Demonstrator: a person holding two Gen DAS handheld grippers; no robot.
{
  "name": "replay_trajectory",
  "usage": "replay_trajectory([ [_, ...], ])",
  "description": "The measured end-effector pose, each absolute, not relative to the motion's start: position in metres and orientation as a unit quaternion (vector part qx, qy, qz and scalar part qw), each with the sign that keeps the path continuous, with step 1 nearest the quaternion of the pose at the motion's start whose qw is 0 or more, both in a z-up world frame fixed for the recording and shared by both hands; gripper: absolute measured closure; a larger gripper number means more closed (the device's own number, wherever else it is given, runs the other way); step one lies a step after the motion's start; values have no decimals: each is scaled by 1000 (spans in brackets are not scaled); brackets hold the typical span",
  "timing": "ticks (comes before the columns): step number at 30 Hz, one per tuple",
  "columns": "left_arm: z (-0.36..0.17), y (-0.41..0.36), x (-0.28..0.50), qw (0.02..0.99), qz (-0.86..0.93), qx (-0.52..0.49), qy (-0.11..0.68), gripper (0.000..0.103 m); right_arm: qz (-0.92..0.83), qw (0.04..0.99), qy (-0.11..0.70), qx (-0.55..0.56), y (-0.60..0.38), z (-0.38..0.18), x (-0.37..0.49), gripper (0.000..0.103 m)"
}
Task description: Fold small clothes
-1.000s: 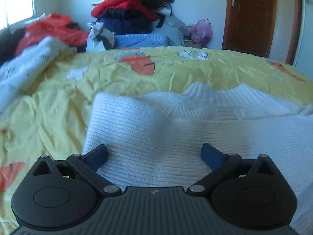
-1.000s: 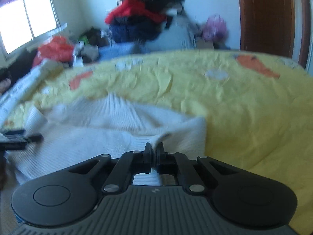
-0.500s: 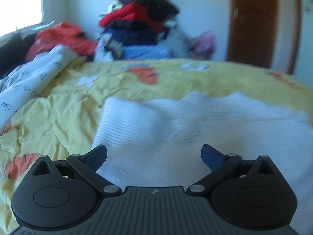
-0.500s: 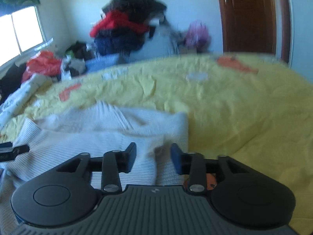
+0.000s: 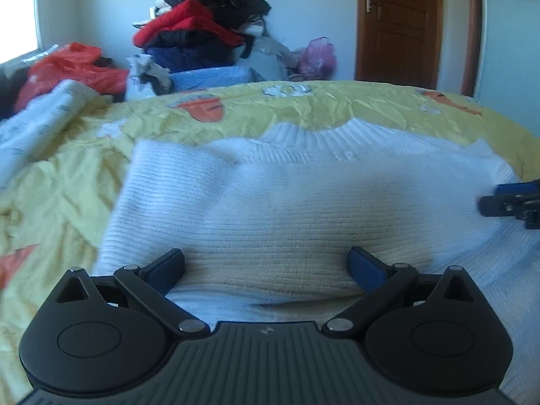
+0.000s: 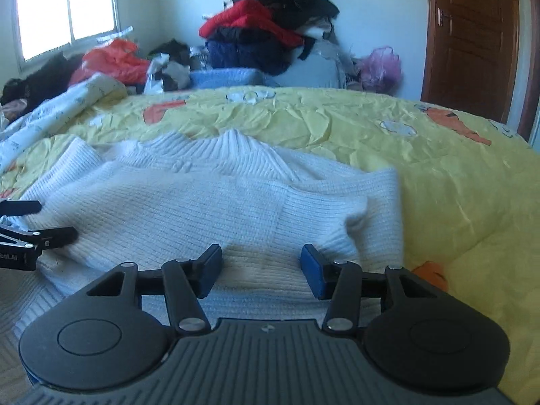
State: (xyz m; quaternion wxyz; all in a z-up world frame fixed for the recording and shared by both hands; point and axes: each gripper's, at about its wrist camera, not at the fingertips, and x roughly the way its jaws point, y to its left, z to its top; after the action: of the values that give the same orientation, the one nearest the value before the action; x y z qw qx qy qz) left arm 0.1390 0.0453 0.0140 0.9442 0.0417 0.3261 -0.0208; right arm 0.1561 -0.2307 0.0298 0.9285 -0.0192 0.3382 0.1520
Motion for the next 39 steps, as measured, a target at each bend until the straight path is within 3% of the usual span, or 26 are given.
replay_trajectory([
  [2,26,50,115,949,-13,42,314,0,150,928,342,-10,-235,45,139,43],
  [6,40,85,39,961,12,37,274,0,161,936,311,20,-276,66,74,22],
  [11,21,147,-25,944,57,-33,324,0,99,916,366,129,-356,44,16,23],
  [15,6,174,-40,925,59,-107,361,0,97,904,392,140,-370,26,-13,35],
  [16,6,174,-42,927,58,-112,354,4,108,901,399,132,-364,28,-16,37],
  [17,7,172,-43,928,50,-115,352,18,122,896,410,123,-357,29,-17,40],
  [18,8,168,-42,929,47,-108,351,25,136,891,419,109,-352,29,-18,47],
  [19,9,164,-37,929,46,-96,354,43,144,889,425,87,-344,29,-19,54],
  [20,9,161,-35,930,48,-84,356,55,143,892,425,60,-337,30,-20,63],
  [21,9,160,-32,929,46,-76,359,60,142,893,425,46,-337,30,-21,88],
  [23,11,161,-30,926,33,-87,366,87,150,886,435,63,-340,31,-17,91],
  [29,40,151,-53,938,50,-48,340,92,140,897,418,-18,-343,61,-25,94],
  [32,25,155,-49,926,69,-32,370,92,136,889,436,-18,-348,43,-20,93],
  [33,19,157,-48,922,73,-39,378,92,137,890,435,-19,-344,37,-21,90],
  [35,20,156,-51,924,67,-47,374,89,137,896,422,-3,-341,36,-27,72],
  [37,23,155,-57,925,56,-43,374,83,141,891,430,40,-347,36,-34,23],
  [38,22,154,-60,922,53,-41,381,73,141,888,433,58,-350,36,-39,18],
  [39,21,155,-63,919,51,-38,390,67,144,886,436,72,-354,35,-45,21],
])
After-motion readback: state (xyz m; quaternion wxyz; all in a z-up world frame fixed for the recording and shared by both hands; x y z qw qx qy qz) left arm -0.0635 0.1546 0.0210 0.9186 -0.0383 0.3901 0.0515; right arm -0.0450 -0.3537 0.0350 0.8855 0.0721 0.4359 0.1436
